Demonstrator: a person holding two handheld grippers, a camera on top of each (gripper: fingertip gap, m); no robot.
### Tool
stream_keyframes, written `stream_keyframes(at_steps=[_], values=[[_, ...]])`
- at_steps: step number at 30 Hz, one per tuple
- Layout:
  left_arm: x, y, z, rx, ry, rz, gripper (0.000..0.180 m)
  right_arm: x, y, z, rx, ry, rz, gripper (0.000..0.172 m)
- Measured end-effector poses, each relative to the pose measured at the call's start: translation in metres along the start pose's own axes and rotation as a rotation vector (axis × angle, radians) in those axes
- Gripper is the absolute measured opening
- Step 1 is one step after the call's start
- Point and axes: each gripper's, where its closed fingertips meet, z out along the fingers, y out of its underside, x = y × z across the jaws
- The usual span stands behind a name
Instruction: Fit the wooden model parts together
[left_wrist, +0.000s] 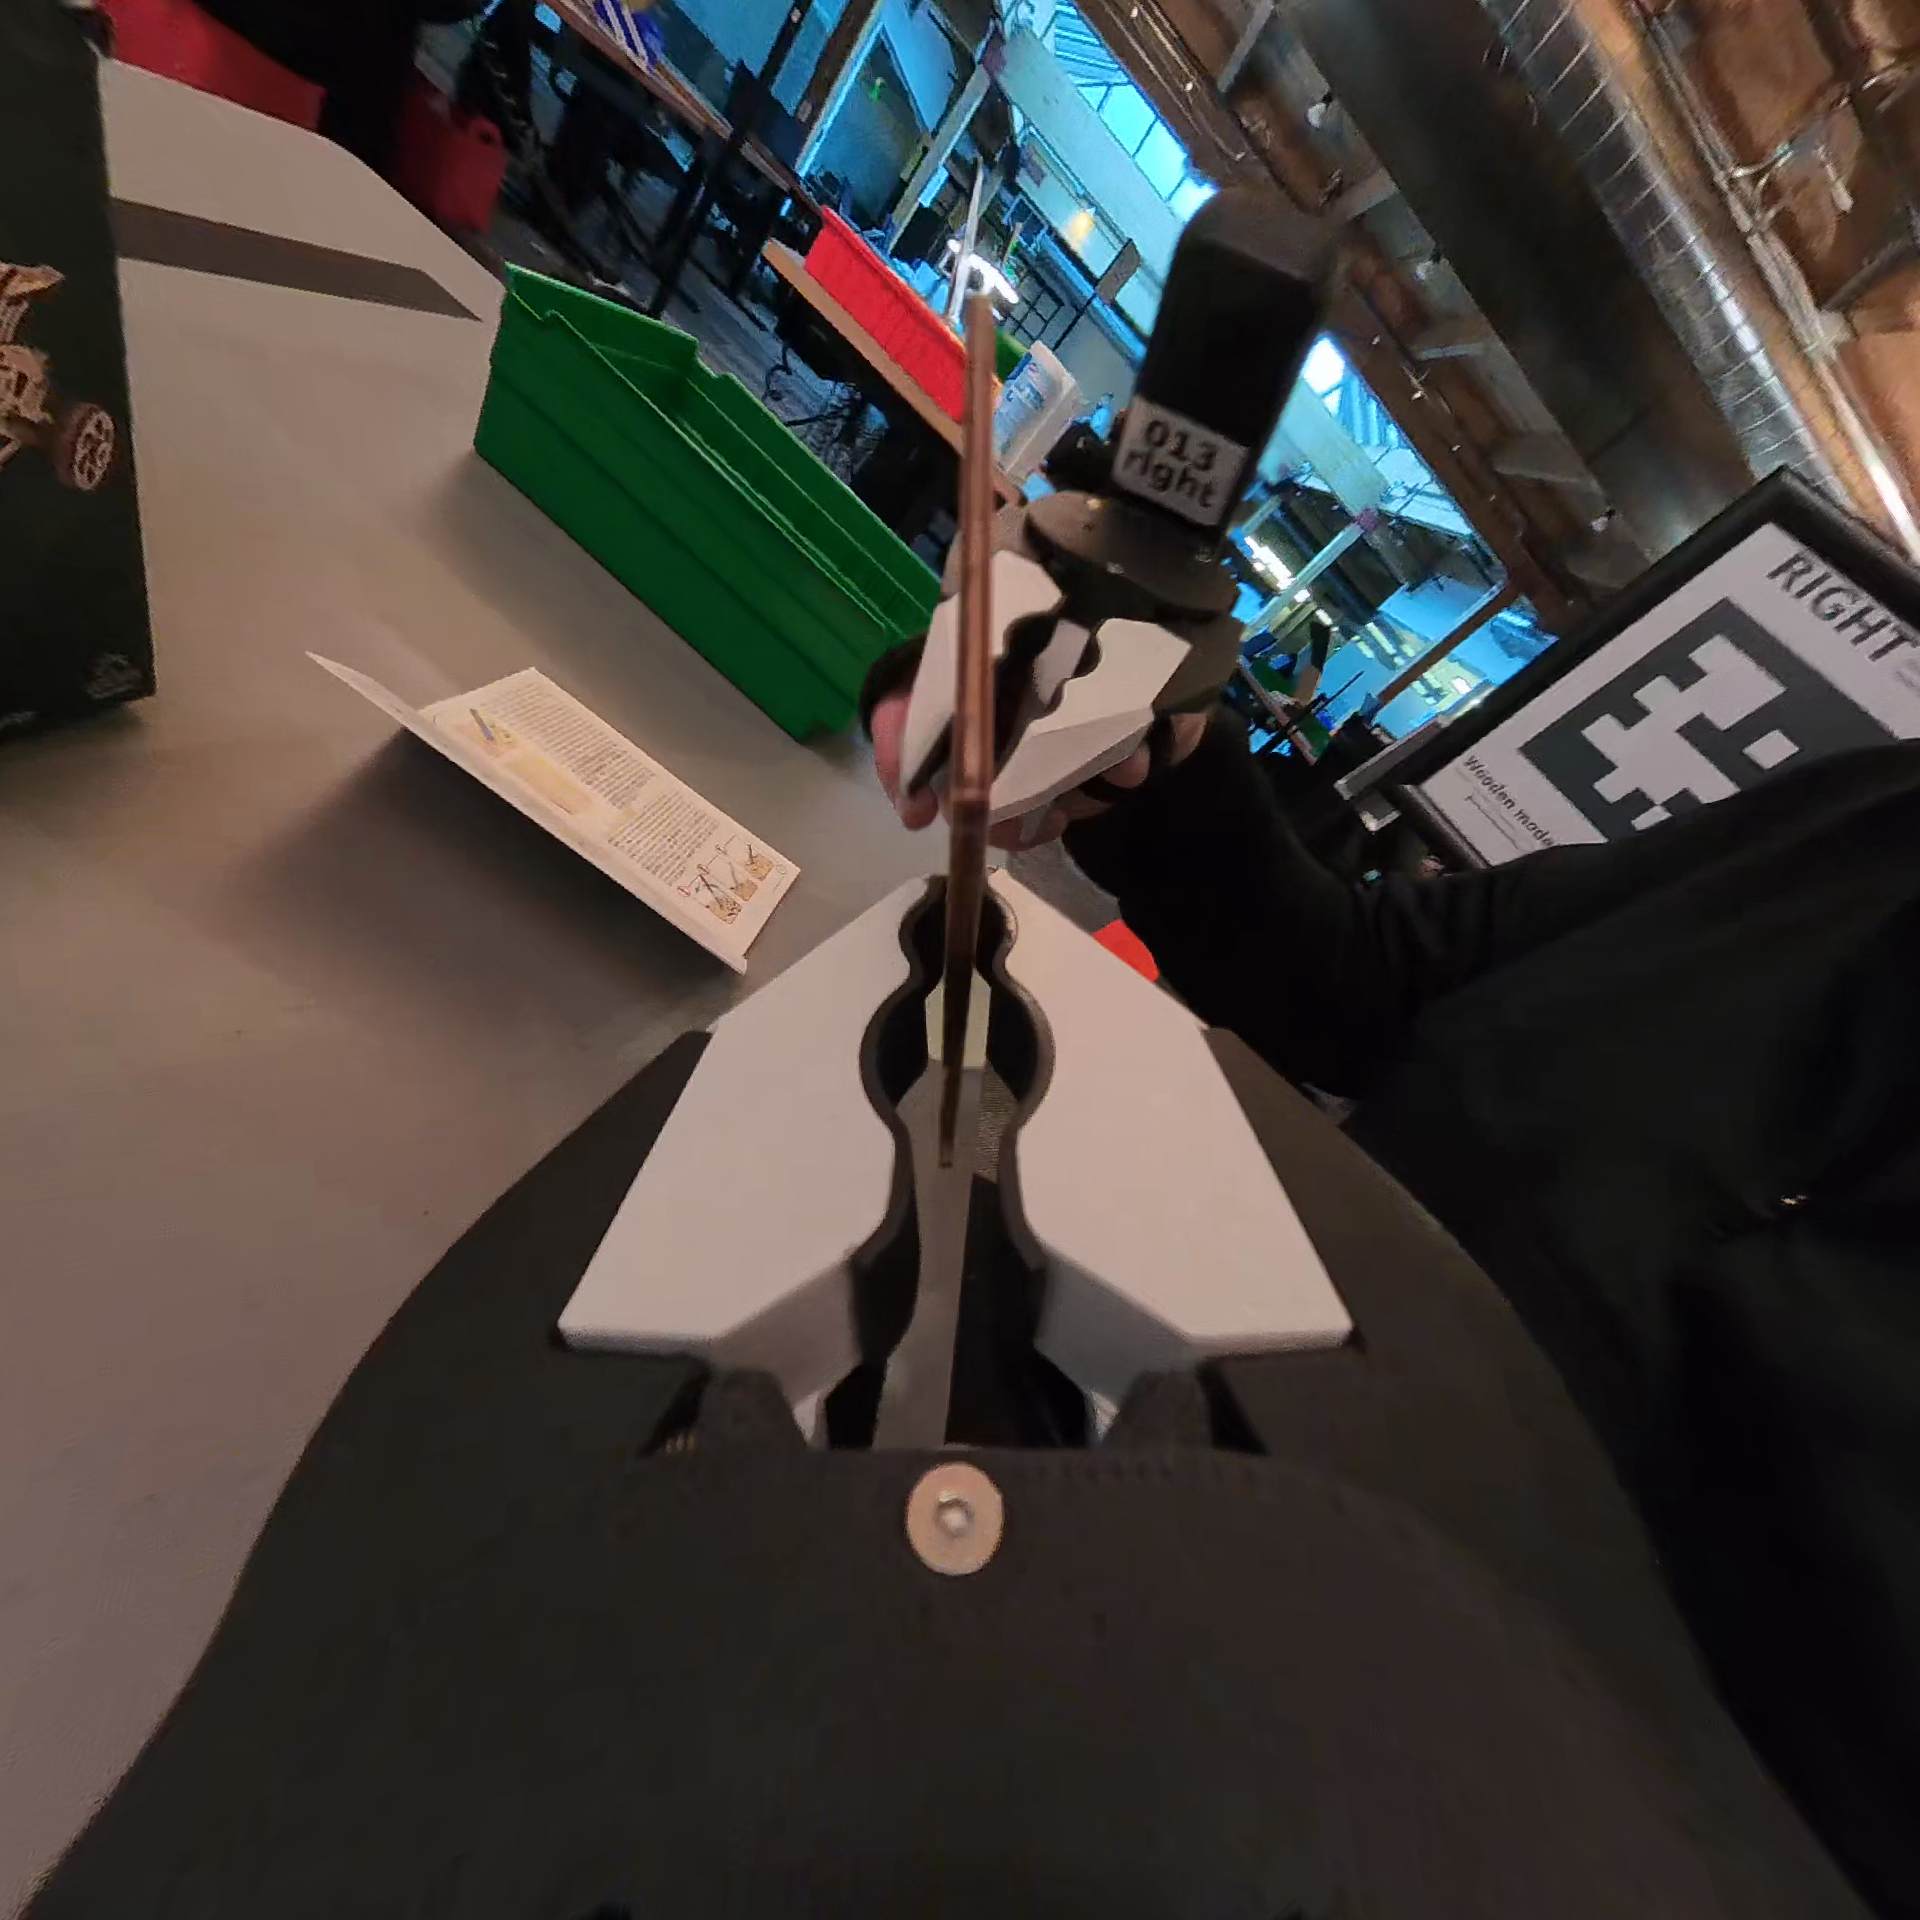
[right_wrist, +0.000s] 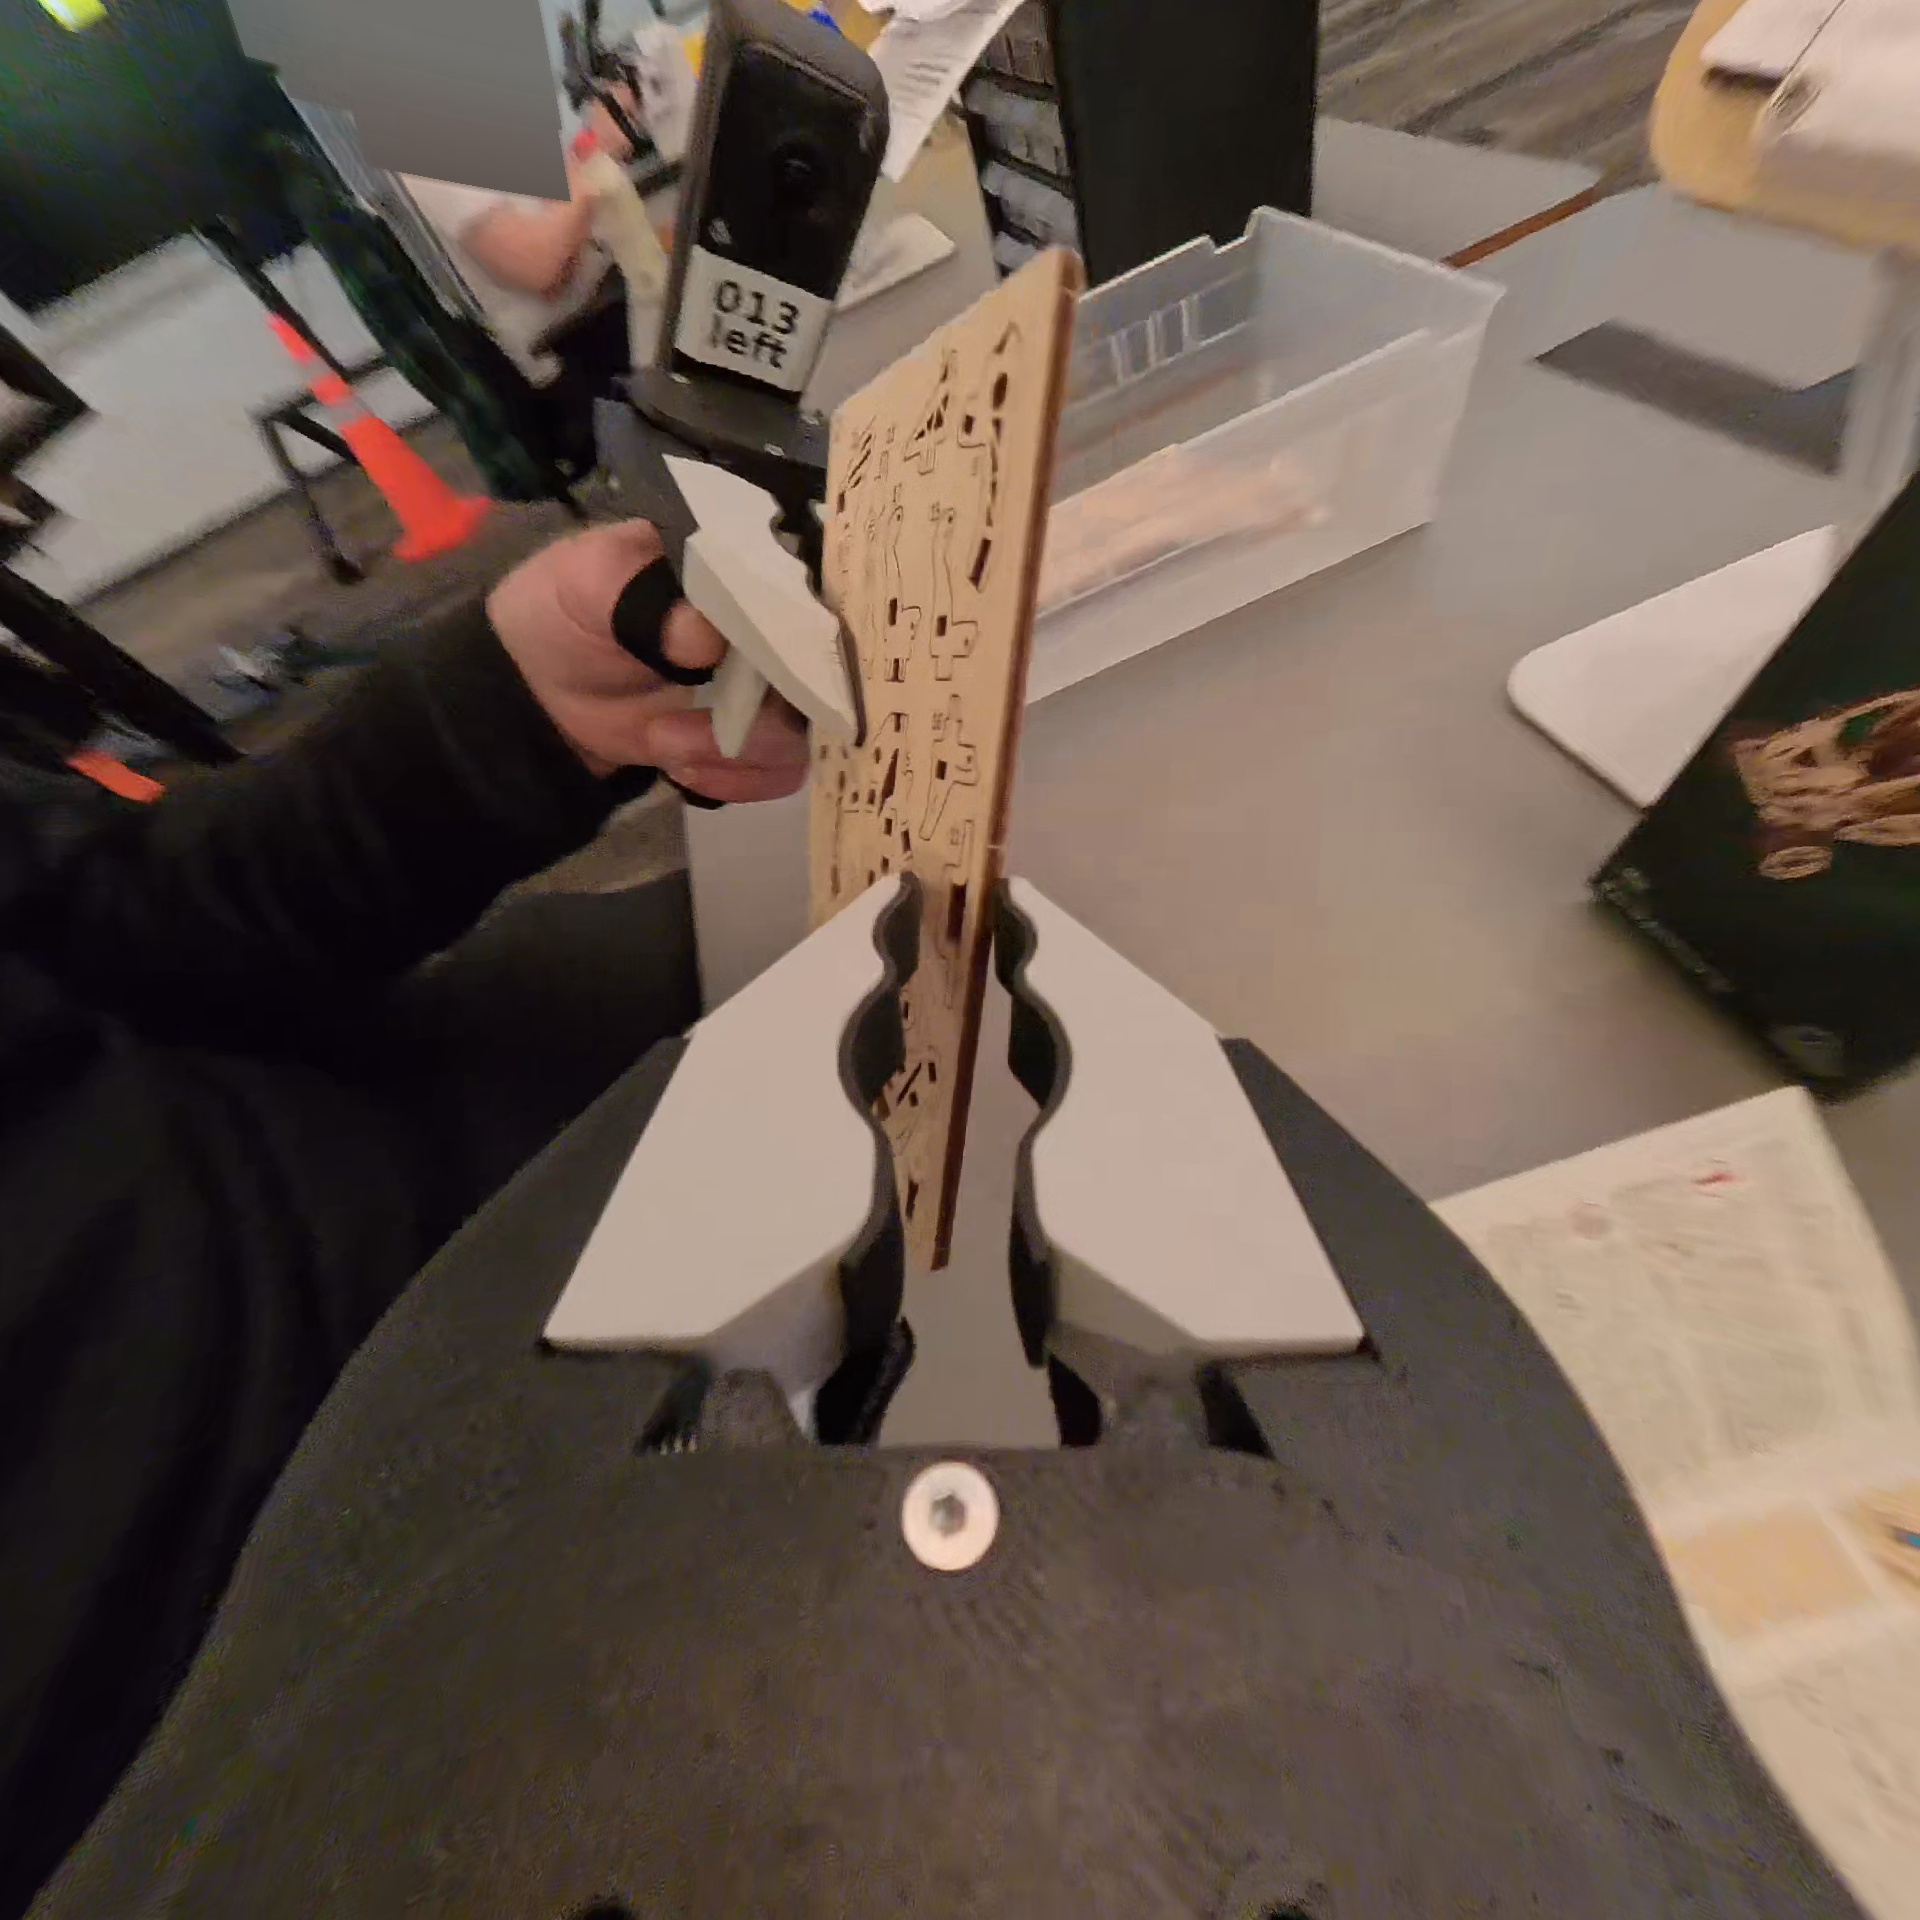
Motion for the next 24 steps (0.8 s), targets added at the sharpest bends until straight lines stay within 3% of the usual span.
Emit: stream_keyframes(at_steps=[9,17,24], values=[[-0.011,-0.023,-0.014,0.220,0.055,-0.053,0.020,-0.001,-0.005,0.001,0.209,-0.147,0.319,0.001],[-0.012,-0.020,-0.010,0.258,0.066,-0.072,0.003,0.007,-0.010,-0.011,0.375,-0.232,0.521,0.001],[-0.009,-0.022,-0.012,0.281,0.070,-0.092,0.001,0.006,-0.011,-0.009,0.396,-0.260,0.560,0.002]])
